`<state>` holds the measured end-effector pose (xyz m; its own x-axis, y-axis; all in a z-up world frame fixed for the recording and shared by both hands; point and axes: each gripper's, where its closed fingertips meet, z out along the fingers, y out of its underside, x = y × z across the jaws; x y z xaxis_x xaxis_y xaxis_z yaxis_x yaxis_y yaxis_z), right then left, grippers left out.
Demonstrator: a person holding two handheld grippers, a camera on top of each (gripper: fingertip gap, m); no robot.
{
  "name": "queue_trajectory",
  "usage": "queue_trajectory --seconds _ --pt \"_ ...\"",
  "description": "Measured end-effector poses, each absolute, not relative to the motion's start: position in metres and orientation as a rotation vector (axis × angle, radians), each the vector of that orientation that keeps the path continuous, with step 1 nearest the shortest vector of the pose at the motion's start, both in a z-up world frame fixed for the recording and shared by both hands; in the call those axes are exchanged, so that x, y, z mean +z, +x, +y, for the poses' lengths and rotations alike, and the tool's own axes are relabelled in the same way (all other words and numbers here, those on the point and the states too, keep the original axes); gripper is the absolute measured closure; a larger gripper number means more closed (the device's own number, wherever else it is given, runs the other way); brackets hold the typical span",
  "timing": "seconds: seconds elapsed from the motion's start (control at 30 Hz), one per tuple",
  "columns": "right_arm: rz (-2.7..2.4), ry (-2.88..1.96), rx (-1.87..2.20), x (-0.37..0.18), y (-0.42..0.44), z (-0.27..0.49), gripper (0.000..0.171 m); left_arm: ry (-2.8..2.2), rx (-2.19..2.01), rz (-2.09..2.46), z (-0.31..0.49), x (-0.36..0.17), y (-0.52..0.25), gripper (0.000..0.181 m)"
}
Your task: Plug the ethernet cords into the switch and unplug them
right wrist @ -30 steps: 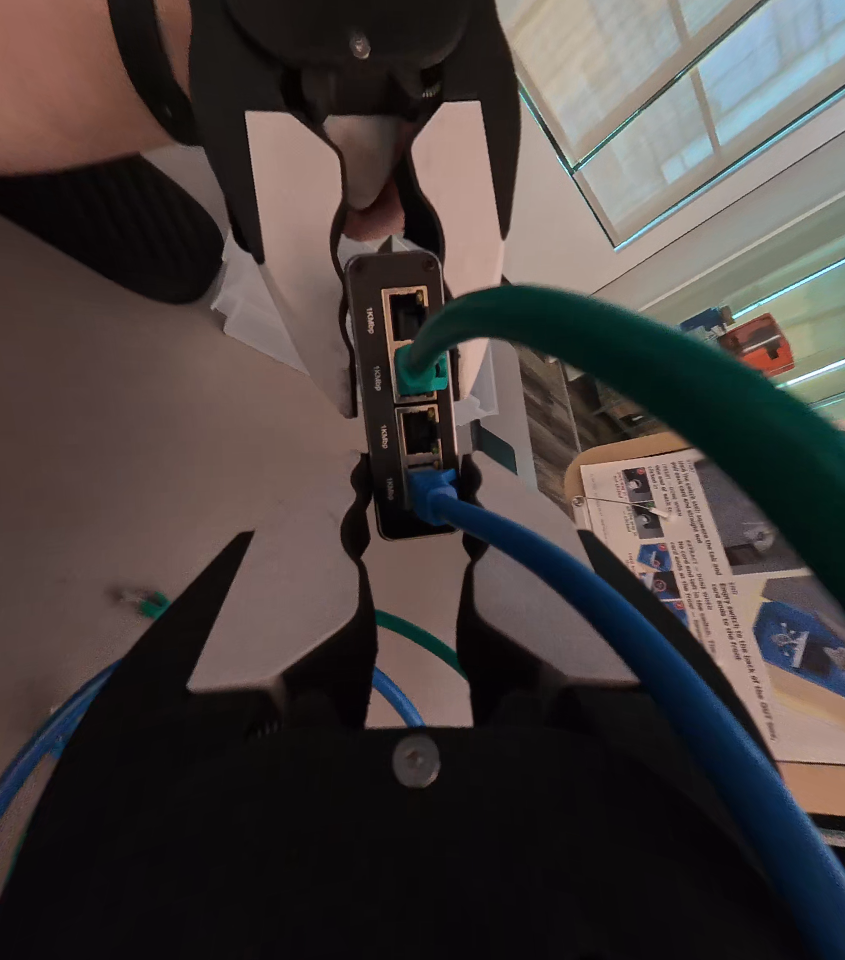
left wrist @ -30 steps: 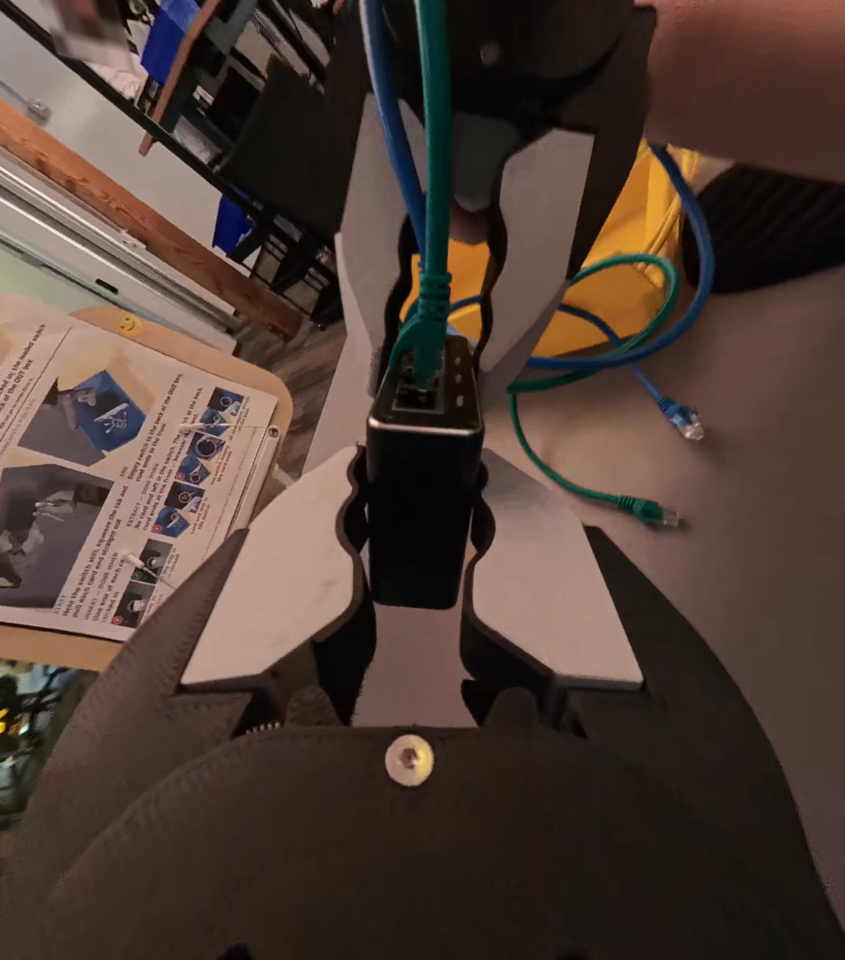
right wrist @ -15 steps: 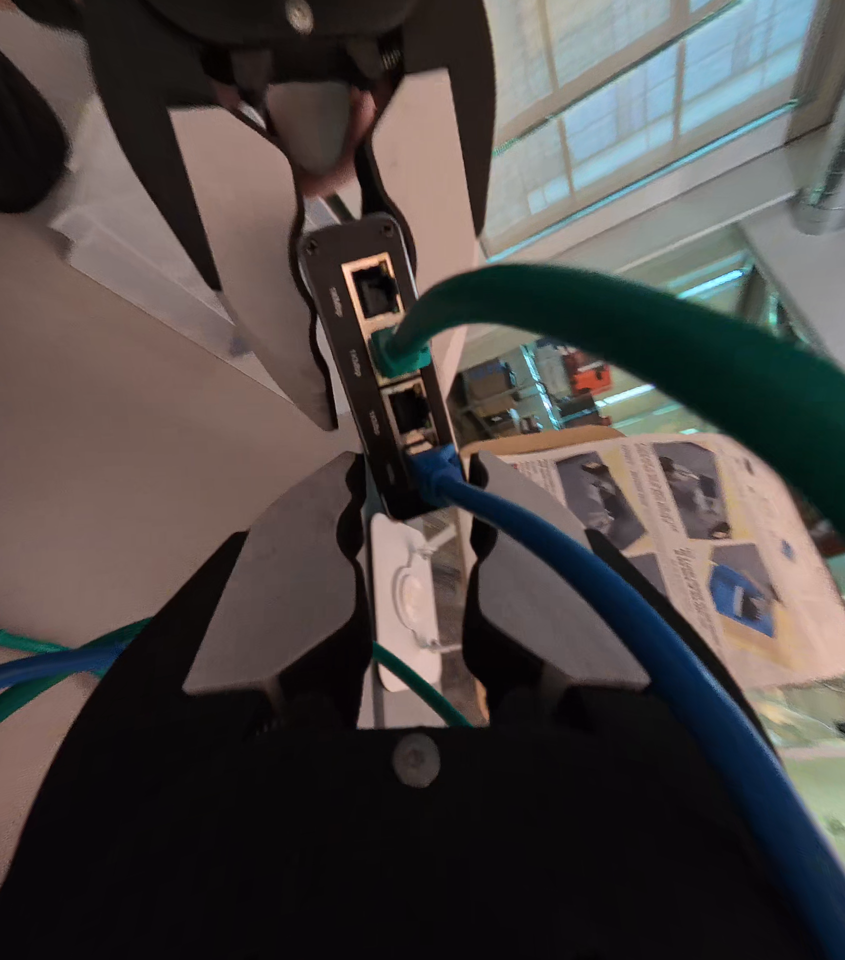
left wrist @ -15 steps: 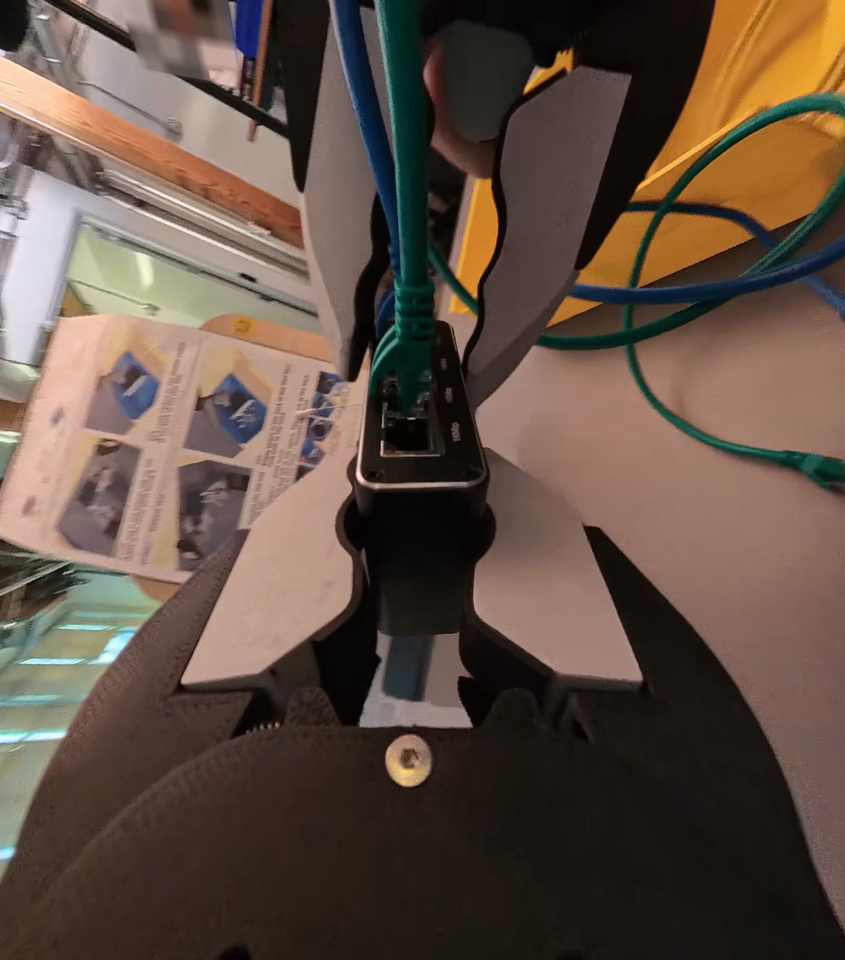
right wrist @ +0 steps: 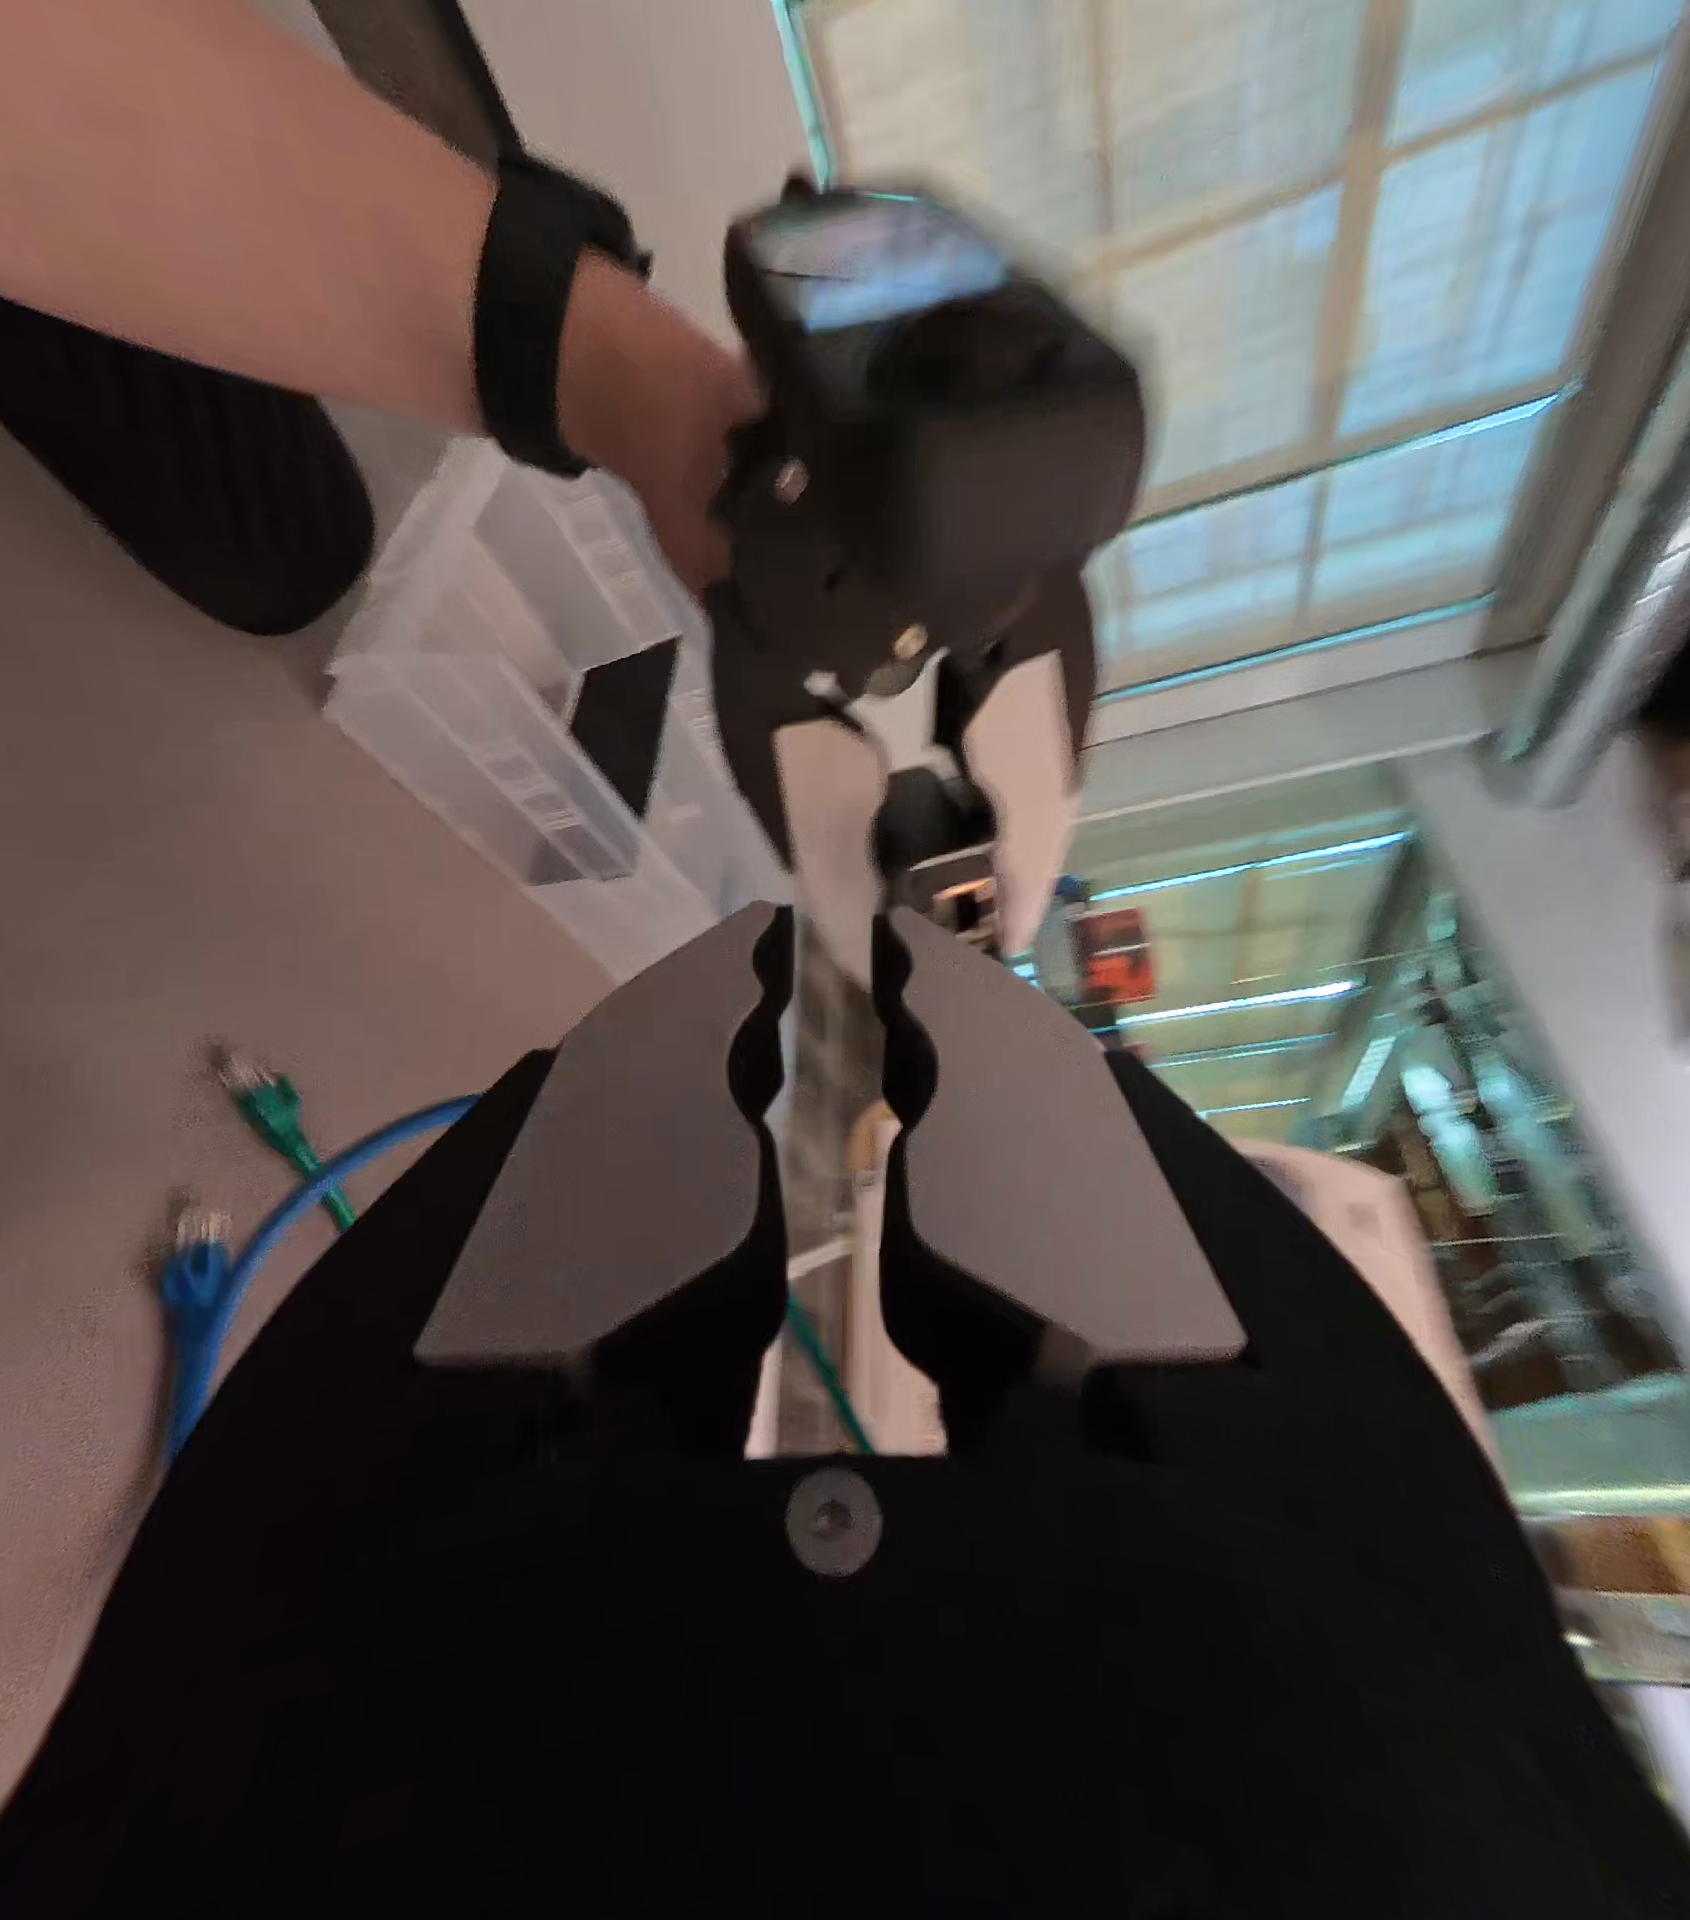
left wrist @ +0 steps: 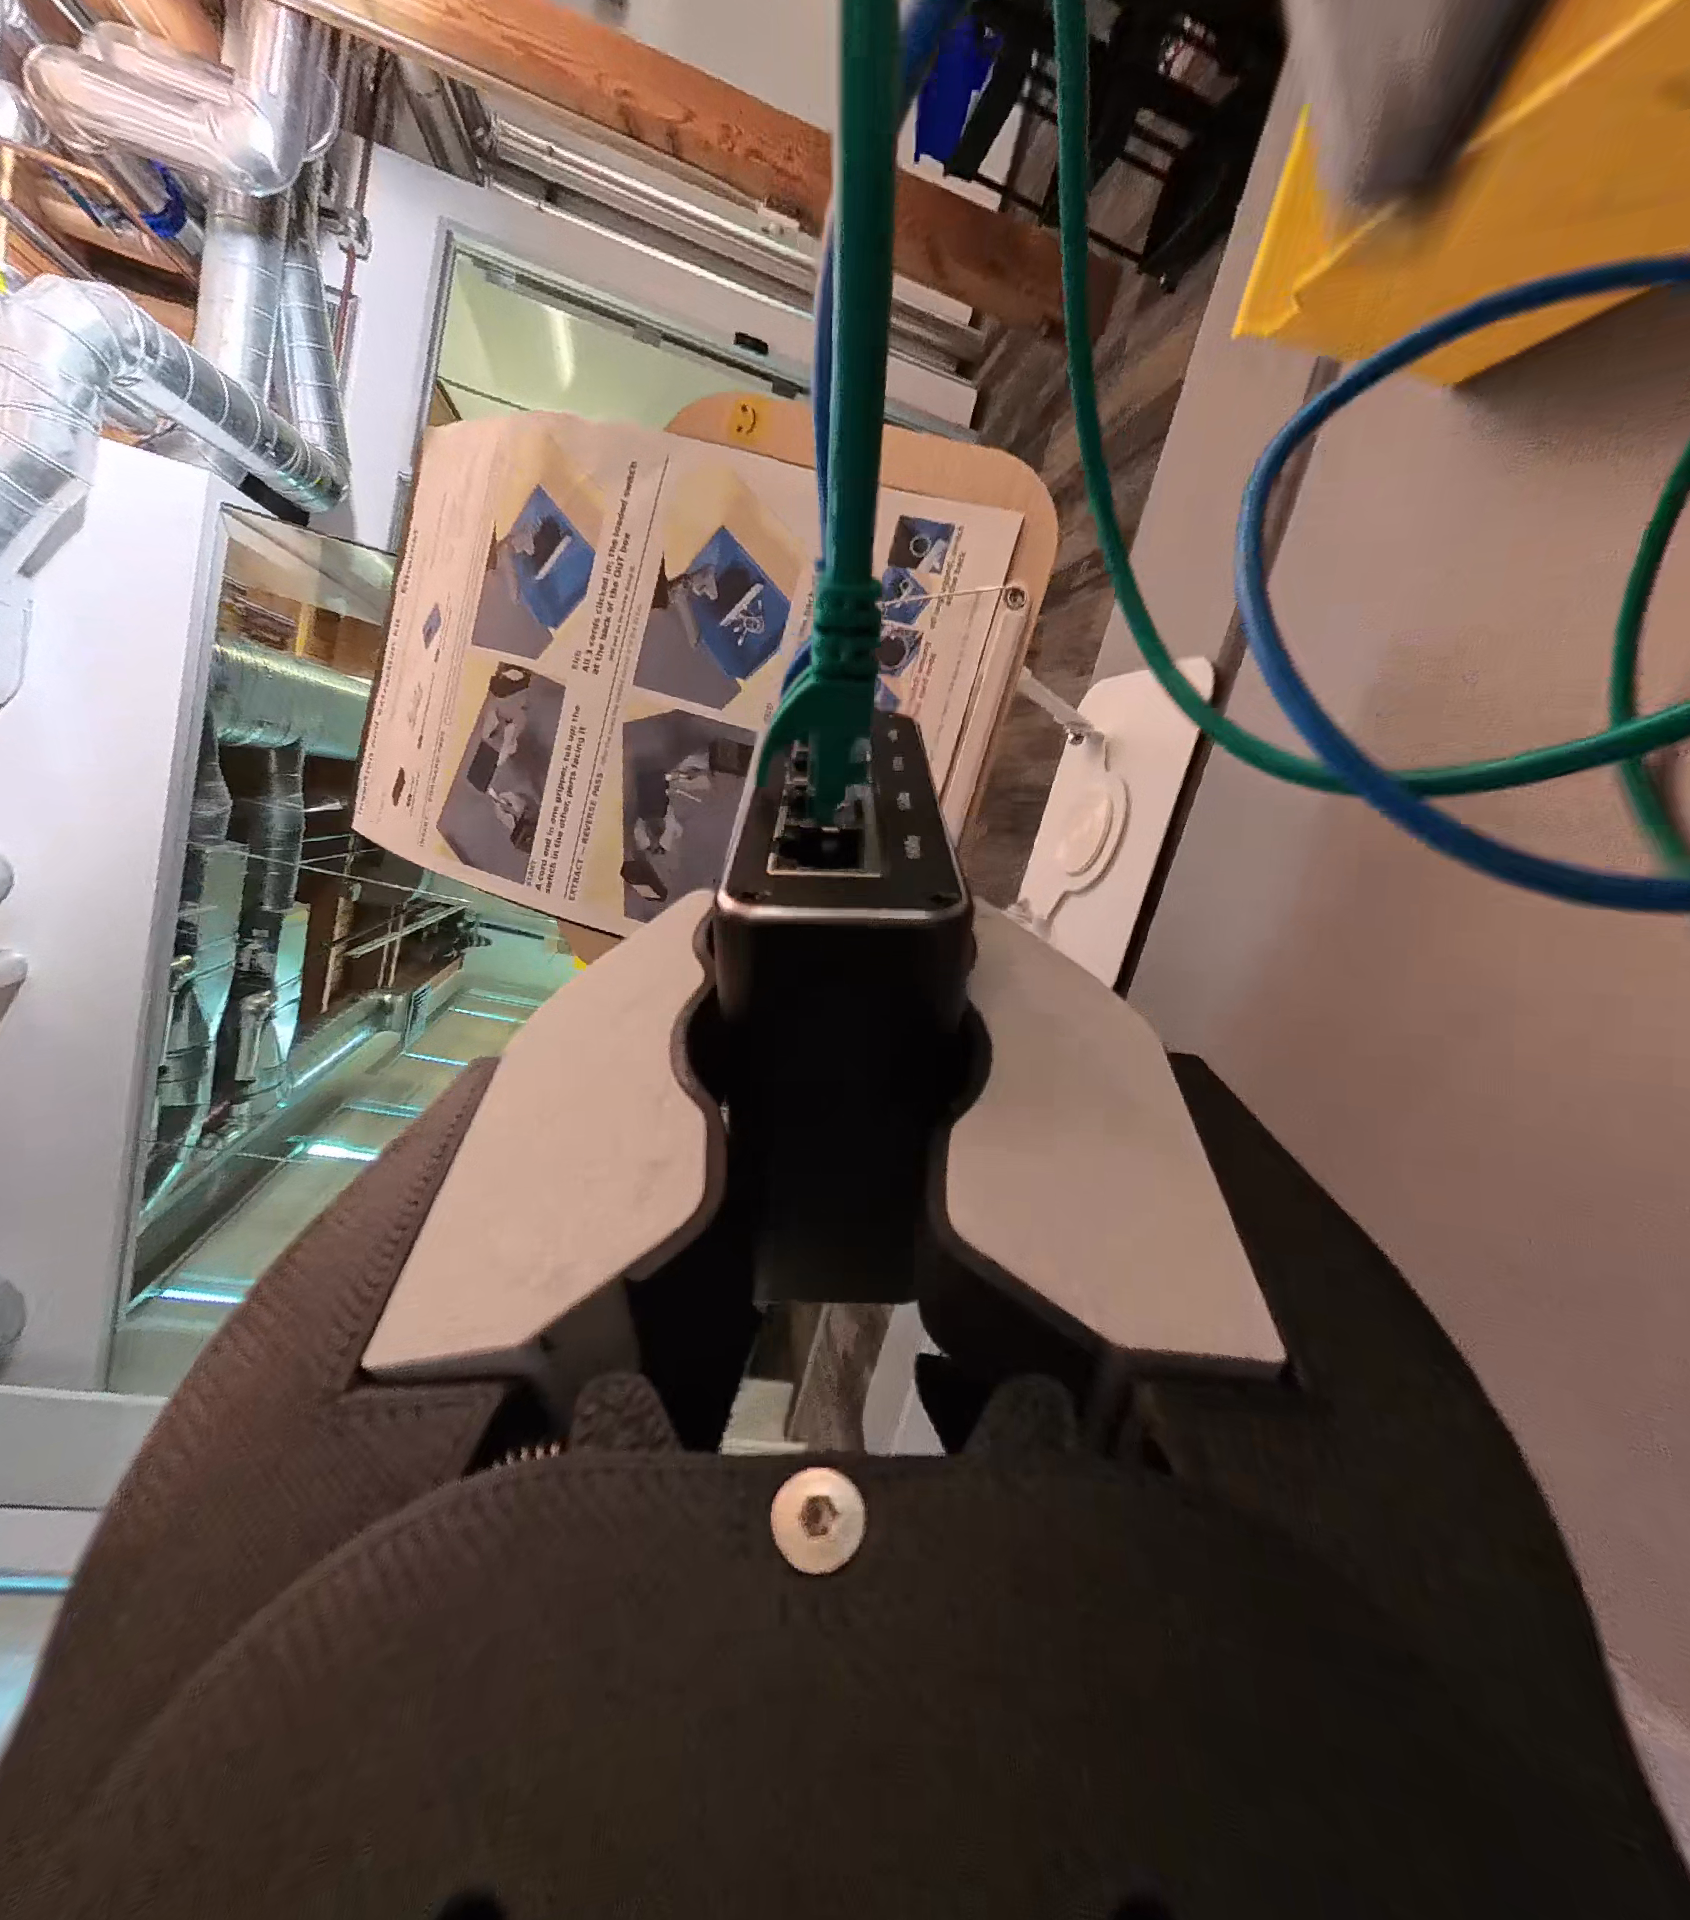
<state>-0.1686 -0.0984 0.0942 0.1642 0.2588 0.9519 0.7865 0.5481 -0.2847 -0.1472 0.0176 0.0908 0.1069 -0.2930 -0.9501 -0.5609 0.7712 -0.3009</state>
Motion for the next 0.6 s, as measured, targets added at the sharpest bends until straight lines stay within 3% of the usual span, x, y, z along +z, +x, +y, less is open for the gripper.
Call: queue_trajectory --seconds 0.03,0.13,0.27,0.6 --pt "-1.379 -0.909 -0.537 0.107 -0.168 -0.108 0.157 -0.72 0.241 1.495 0.018 0.089 -0.146 0.145" --pt "-1.305 -0.847 -0.725 0.133 -0.149 -0.119 0.152 -0.689 0.269 1.528 0.014 0.082 -0.141 0.144" --pt "-1.323 -1.013 -0.695 0.113 -0.126 -0.095 0.139 -0.653 0.293 1.57 0.003 0.074 -0.131 0.144" --pt "-1.323 -1.083 -0.698 0.079 -0.123 -0.053 0.141 -0.578 0.3 1.634 -0.019 0.065 -0.118 0.145"
